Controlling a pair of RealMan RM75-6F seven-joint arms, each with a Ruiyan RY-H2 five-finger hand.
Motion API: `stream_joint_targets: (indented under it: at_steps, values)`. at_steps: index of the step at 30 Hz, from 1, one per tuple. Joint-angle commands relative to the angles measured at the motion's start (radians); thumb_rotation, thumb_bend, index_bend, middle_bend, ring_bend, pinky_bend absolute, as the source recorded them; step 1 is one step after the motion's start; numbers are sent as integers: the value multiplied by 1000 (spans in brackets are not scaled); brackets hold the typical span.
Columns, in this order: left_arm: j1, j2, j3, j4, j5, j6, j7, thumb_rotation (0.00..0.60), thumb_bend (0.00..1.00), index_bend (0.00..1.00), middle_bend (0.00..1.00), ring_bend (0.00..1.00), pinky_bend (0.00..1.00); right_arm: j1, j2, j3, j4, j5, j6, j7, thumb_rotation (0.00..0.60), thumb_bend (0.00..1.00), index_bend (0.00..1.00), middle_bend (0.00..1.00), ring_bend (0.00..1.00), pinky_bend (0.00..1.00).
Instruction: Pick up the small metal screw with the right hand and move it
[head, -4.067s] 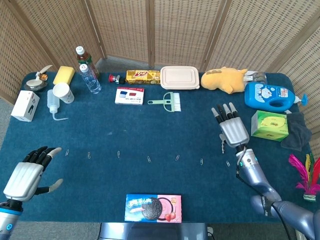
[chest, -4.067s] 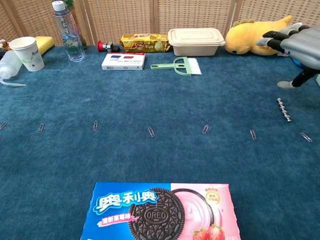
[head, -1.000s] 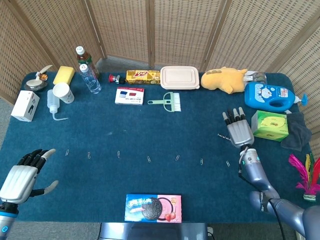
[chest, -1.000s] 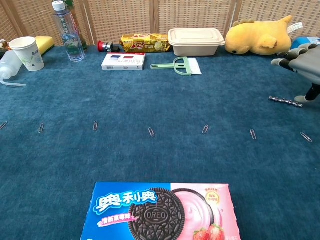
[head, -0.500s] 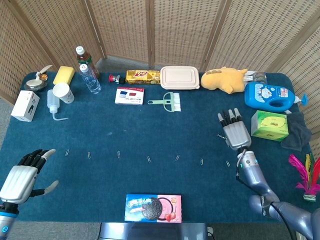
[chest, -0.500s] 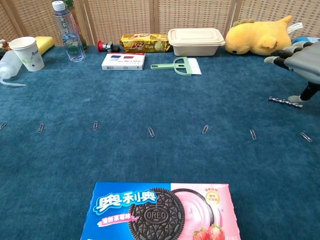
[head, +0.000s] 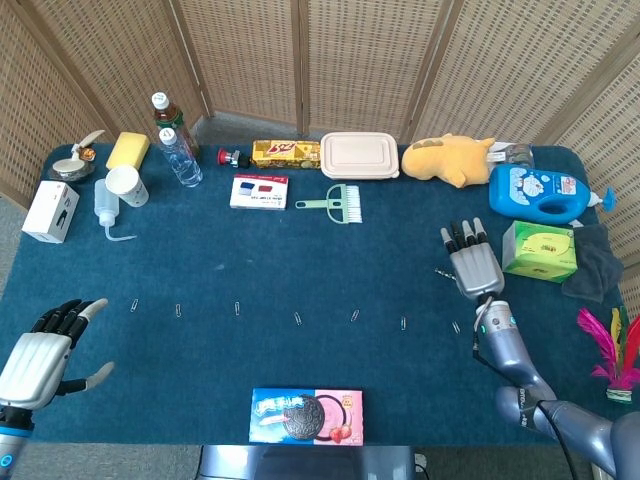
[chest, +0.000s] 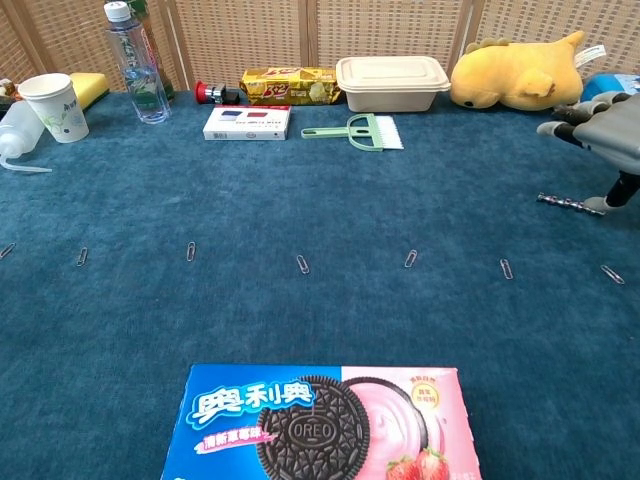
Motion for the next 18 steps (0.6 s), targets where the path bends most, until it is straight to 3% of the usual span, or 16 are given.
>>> stream_joint_targets:
  at_steps: [1, 18]
  values:
    - [0, 0, 0, -1, 0, 0, 1, 461, 390, 108, 175, 124, 158, -3, -2, -4, 3, -1, 1, 6, 519, 299, 0, 0, 0, 38]
    - [6, 5, 0, -4, -4, 5, 6, 458, 390, 108, 175, 124, 158, 12, -39, 1, 97, 20, -40, 23, 517, 299, 0, 0, 0, 38]
